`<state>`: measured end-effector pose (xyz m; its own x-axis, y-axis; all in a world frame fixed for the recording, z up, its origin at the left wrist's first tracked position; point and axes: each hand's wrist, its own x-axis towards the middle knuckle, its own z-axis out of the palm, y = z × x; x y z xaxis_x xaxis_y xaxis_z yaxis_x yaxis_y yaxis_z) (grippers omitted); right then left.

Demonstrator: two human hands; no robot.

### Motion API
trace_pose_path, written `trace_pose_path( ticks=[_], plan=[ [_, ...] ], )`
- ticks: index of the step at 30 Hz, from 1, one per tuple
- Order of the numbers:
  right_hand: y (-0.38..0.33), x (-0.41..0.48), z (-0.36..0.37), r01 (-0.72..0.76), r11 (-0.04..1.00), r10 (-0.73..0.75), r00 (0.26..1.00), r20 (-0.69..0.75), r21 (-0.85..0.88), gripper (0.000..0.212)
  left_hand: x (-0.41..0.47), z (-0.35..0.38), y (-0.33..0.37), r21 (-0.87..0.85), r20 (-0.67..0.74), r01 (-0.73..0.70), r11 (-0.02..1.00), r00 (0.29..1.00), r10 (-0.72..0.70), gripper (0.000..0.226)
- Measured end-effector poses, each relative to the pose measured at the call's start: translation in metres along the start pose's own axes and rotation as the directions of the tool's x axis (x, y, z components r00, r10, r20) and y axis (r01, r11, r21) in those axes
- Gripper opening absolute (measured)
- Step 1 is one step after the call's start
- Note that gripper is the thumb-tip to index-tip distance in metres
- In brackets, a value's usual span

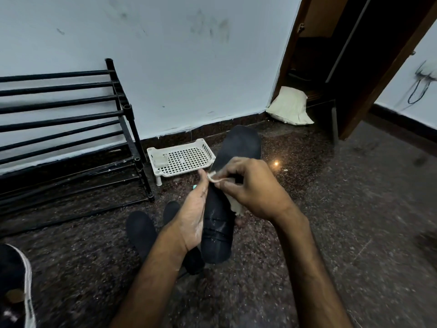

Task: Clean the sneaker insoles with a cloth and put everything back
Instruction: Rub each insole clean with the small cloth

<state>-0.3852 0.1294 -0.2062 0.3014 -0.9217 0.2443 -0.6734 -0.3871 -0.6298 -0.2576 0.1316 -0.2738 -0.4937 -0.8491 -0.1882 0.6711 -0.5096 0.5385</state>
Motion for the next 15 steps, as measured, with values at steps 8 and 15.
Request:
trace_pose_path(
  ticks=[8,15],
  plan=[
    [0.014,0.0,-0.006,-0.052,0.985,-0.004,0.948,-0.318,-0.167,0.015,-0.001,0.009,-0.001,0.122,0.081,0.008,0.993,0.997,-0.018,0.071],
    [0.005,0.001,0.008,0.06,0.994,-0.074,0.983,-0.166,-0.09,0.016,0.002,0.005,0.001,0.176,-0.015,-0.002,0.984,1.0,0.005,0.078]
  ],
)
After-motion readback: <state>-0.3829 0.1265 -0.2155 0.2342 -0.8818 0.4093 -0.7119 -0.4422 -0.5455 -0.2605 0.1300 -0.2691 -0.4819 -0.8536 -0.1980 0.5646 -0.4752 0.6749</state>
